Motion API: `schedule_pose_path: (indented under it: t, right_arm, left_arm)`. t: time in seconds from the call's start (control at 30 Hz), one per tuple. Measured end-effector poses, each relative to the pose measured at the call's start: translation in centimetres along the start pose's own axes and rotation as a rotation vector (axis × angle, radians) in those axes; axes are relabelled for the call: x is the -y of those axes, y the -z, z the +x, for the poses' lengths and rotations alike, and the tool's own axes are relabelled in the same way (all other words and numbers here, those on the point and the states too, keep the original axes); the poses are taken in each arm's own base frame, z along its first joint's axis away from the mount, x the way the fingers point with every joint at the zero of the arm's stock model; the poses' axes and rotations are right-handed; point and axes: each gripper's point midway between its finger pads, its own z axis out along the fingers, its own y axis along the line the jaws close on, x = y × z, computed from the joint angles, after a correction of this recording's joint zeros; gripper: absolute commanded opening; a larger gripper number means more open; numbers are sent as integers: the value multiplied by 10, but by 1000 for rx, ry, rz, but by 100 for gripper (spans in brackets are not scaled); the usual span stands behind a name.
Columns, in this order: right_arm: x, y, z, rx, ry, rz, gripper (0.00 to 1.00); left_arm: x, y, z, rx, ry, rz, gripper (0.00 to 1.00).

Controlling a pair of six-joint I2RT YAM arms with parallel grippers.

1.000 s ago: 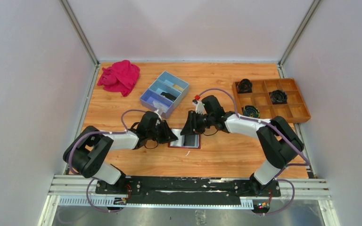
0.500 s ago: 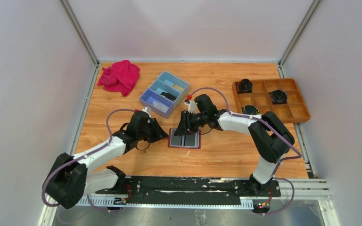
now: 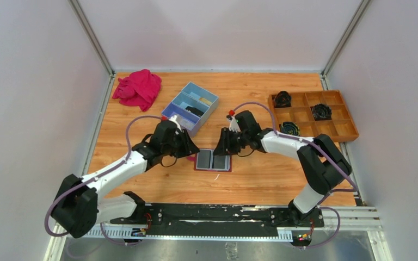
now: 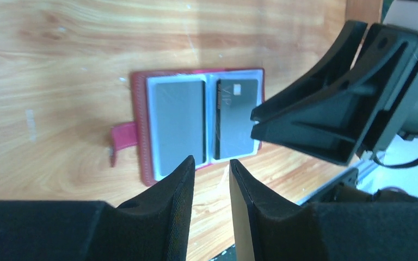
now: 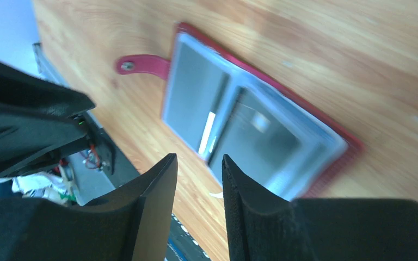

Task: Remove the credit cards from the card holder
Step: Remove the credit card from the card holder.

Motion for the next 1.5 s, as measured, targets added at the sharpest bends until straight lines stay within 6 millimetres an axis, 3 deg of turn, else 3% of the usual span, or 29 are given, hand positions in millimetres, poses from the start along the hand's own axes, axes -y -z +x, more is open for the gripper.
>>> schedule_pose_path:
  t: [0.13,0.27,0.43,0.7,1.03,1.3,1.5]
  right_arm:
    - [32,15,12,27,-62,87,42]
    - [49,25,19,46,-99,136,43]
    - [50,26,19,48,-104,139,44]
    - [51,18,25,11,-118,110,43]
    - [39,13,24,-3,-98,53,43]
    - [-9,2,9,-13,3,-57,43]
    - [-41,-19,1,-45,63,-121,43]
  left_arm:
    - [12,-14,19,-69,-17,47,35]
    - [9,-29,34,-127,-21,42,34]
    - [-2,-40,43,-163,-9,6,34]
    - [1,-40,40,-147,-7,13,34]
    - [3,-38,37,-133,-10,23,34]
    - [12,-19,23,-81,-14,51,34]
    - [5,5,2,-8,-15,15,34]
